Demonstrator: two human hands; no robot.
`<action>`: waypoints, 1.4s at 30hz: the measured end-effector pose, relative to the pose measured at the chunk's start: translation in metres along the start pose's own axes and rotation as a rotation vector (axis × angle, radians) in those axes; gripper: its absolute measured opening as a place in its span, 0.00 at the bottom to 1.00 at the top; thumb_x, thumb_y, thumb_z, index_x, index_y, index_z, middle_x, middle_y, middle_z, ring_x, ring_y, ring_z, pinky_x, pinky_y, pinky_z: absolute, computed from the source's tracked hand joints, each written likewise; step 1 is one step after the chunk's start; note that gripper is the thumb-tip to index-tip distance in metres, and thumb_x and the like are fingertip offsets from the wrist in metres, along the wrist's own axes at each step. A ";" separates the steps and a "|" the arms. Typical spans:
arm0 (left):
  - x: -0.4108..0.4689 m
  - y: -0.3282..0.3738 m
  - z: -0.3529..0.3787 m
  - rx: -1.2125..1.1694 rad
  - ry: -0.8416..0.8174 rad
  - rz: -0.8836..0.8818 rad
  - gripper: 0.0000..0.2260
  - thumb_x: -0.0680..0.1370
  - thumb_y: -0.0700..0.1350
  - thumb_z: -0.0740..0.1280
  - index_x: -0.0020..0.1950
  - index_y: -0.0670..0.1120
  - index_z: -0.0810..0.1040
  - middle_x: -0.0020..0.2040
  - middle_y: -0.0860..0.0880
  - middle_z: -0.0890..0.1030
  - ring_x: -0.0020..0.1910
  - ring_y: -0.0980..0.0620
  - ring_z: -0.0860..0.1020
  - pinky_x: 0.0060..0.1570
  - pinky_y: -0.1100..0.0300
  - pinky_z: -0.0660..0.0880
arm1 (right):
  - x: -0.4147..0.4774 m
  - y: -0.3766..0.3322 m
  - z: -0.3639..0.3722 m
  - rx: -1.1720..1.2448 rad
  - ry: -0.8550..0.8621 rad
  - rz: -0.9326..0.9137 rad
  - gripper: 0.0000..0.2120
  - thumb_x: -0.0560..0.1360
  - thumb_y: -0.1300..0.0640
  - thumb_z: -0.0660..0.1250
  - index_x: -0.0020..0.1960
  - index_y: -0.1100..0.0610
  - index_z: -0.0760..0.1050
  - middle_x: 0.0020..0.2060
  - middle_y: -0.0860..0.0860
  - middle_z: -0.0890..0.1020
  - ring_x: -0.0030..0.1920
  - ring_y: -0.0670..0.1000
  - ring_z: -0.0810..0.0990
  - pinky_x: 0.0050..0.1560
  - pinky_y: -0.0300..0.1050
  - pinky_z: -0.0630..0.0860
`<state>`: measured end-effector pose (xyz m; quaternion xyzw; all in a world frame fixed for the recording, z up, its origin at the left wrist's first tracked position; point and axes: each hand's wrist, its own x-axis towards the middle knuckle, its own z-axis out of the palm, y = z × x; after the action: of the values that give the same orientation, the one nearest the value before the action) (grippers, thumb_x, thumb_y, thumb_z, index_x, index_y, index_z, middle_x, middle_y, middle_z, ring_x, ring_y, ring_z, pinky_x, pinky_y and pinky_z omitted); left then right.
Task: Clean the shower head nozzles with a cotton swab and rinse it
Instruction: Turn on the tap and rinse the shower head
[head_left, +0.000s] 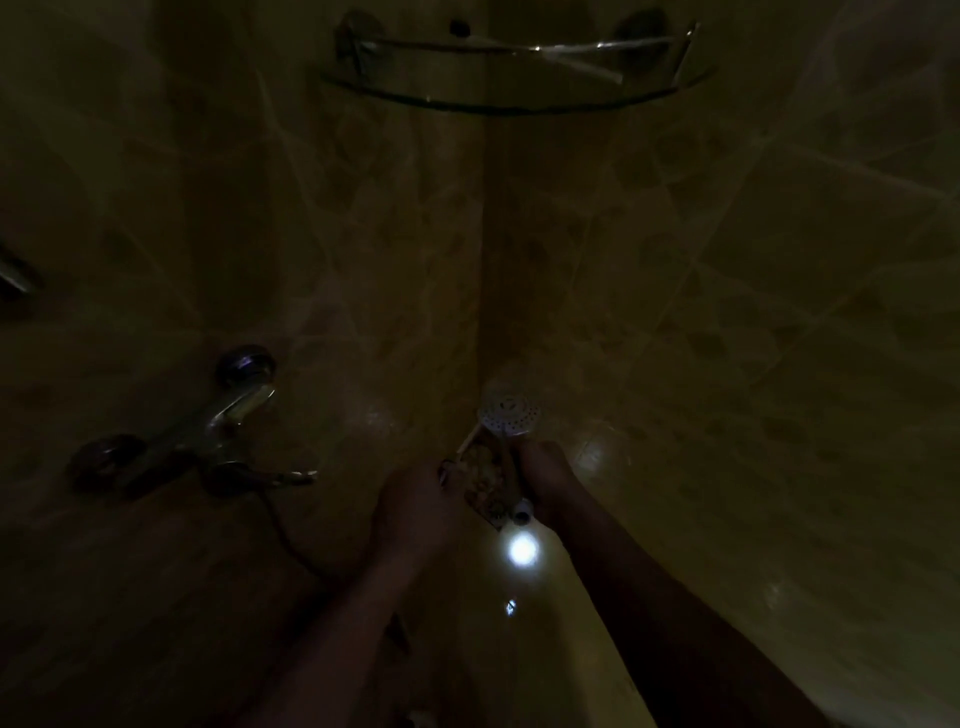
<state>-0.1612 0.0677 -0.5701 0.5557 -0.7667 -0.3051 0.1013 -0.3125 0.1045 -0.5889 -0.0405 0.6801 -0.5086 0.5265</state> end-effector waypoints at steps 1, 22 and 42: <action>0.005 0.002 0.002 0.006 0.000 0.004 0.18 0.79 0.53 0.62 0.43 0.40 0.81 0.44 0.39 0.84 0.45 0.39 0.82 0.41 0.53 0.74 | 0.006 -0.003 0.003 0.017 0.009 0.011 0.11 0.78 0.59 0.68 0.51 0.68 0.80 0.34 0.57 0.82 0.23 0.48 0.80 0.22 0.36 0.72; 0.073 0.058 0.009 0.109 -0.094 -0.043 0.17 0.79 0.53 0.61 0.47 0.39 0.80 0.51 0.37 0.83 0.52 0.38 0.81 0.45 0.53 0.75 | 0.077 -0.019 0.016 -0.059 0.044 0.049 0.10 0.78 0.60 0.64 0.40 0.61 0.79 0.26 0.53 0.79 0.19 0.46 0.74 0.20 0.33 0.67; 0.068 0.067 0.020 0.095 -0.093 -0.072 0.19 0.79 0.54 0.62 0.48 0.38 0.80 0.50 0.37 0.83 0.51 0.38 0.81 0.46 0.52 0.77 | 0.083 -0.020 0.005 -0.146 0.041 -0.018 0.10 0.77 0.62 0.62 0.39 0.64 0.77 0.28 0.55 0.76 0.27 0.50 0.73 0.21 0.34 0.65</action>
<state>-0.2481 0.0255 -0.5595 0.5724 -0.7637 -0.2972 0.0281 -0.3545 0.0426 -0.6296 -0.0745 0.7256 -0.4628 0.5038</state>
